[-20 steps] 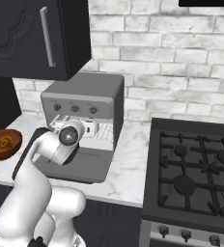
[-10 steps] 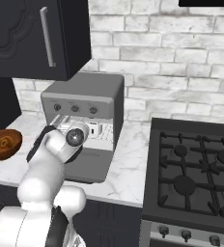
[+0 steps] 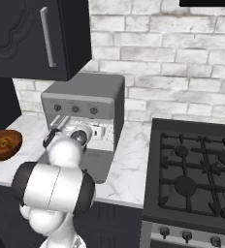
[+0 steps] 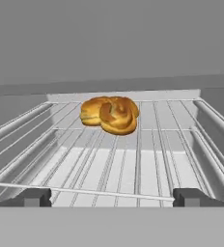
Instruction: Pick up the heated bread from the toaster oven and place it in the bowl. Then move the bread bowl to the dining counter.
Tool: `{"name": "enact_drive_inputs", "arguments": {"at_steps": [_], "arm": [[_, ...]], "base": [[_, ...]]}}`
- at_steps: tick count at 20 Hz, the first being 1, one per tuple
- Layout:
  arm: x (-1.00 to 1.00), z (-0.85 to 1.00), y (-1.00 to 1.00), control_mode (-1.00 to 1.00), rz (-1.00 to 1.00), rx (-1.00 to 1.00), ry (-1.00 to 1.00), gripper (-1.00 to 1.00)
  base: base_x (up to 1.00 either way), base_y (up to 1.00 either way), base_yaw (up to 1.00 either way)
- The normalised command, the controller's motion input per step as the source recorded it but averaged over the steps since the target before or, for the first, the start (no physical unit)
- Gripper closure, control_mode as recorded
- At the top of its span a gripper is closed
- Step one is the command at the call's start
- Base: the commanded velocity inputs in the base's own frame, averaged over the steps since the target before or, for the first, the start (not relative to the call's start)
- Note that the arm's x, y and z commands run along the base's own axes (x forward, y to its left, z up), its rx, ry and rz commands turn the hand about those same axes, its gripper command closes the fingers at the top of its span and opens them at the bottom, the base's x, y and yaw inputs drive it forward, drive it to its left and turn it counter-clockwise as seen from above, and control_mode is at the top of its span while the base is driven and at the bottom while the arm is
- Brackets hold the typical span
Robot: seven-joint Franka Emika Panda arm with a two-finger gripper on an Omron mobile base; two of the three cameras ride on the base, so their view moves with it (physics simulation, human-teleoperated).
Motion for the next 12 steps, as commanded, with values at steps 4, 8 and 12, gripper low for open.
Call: {"name": "enact_drive_inputs", "arguments": {"at_steps": [4,8,12], "arm": [[0.25,-0.23,0.00,-1.00,-0.07,0.00,0.01,-1.00],[0.17,-0.06,0.01,-1.00,-0.09,0.00,0.06,-1.00],[0.05,0.02,0.07,-1.00,-0.09,0.00,0.17,-1.00]], "base": [[0.00,0.00,0.00],[0.00,0.00,0.00],[0.00,0.00,0.00]]}}
